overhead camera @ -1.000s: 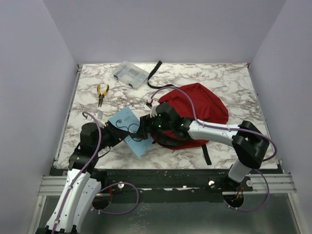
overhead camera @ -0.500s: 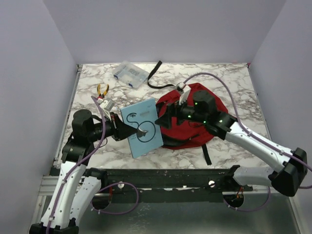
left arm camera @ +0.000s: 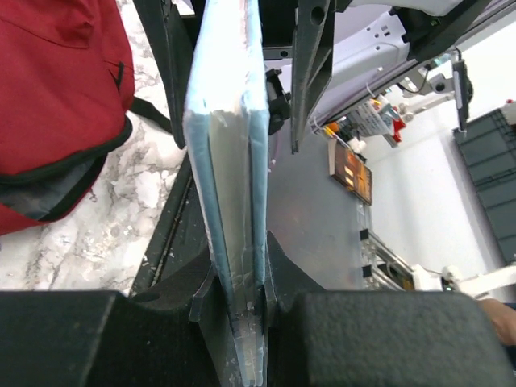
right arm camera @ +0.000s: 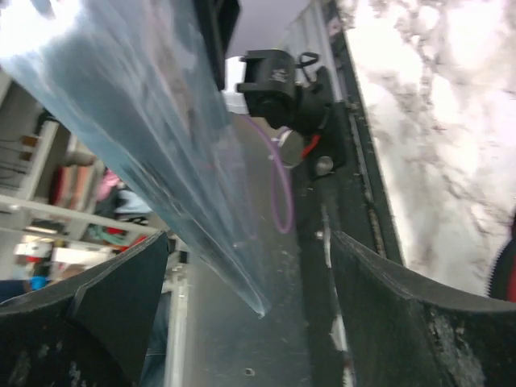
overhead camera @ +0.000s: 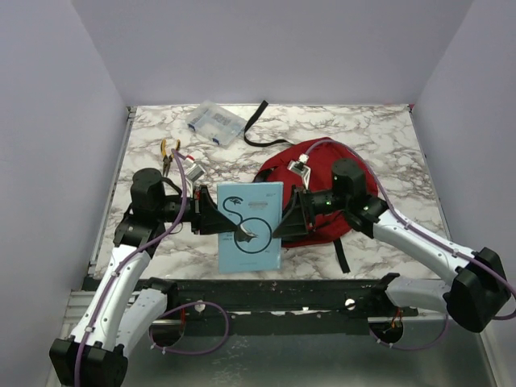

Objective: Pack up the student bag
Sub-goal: Pick up the book from the center of the board.

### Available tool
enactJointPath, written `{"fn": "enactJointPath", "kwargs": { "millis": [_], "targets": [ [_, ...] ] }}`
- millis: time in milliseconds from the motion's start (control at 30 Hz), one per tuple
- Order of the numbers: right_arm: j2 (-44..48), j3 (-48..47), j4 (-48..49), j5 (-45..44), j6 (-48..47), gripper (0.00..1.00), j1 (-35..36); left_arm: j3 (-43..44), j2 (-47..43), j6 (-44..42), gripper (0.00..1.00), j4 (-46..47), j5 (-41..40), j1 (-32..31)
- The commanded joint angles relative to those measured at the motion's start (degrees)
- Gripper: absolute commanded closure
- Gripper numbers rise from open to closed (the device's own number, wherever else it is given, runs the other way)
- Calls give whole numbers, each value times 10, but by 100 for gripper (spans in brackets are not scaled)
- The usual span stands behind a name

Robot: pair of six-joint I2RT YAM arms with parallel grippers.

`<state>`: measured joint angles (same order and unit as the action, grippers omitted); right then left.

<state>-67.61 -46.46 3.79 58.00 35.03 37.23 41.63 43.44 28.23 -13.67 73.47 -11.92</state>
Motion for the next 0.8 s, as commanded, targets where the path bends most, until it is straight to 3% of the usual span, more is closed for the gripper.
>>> {"fn": "enactJointPath", "kwargs": {
  "millis": [0, 233, 433, 500, 567, 600, 700, 767],
  "targets": [
    [-15, 14, 148, 99, 108, 18, 2, -8, 17, 38, 100, 79, 47, -15],
    [-75, 87, 521, 109, 347, 32, 16, -12, 41, 73, 100, 129, 25, -43],
    [-152, 102, 727, 97, 482, 64, 19, -12, 57, 100, 100, 144, 5, -59],
    [-180, 100, 784, 97, 527, 82, 19, -12, 59, 117, 99, 148, -15, -59],
    [-207, 102, 845, 91, 571, 97, 19, -17, 56, 133, 84, 152, -38, -58],
    [-218, 102, 866, 85, 589, 99, 17, -21, 51, 138, 75, 154, -53, -58],
    [-249, 100, 930, 64, 640, 99, 11, -34, 28, 163, 48, 156, -106, -56],
    [-263, 103, 978, 46, 673, 99, -1, -46, 3, 176, 42, 159, -141, -55]
  ]
}}
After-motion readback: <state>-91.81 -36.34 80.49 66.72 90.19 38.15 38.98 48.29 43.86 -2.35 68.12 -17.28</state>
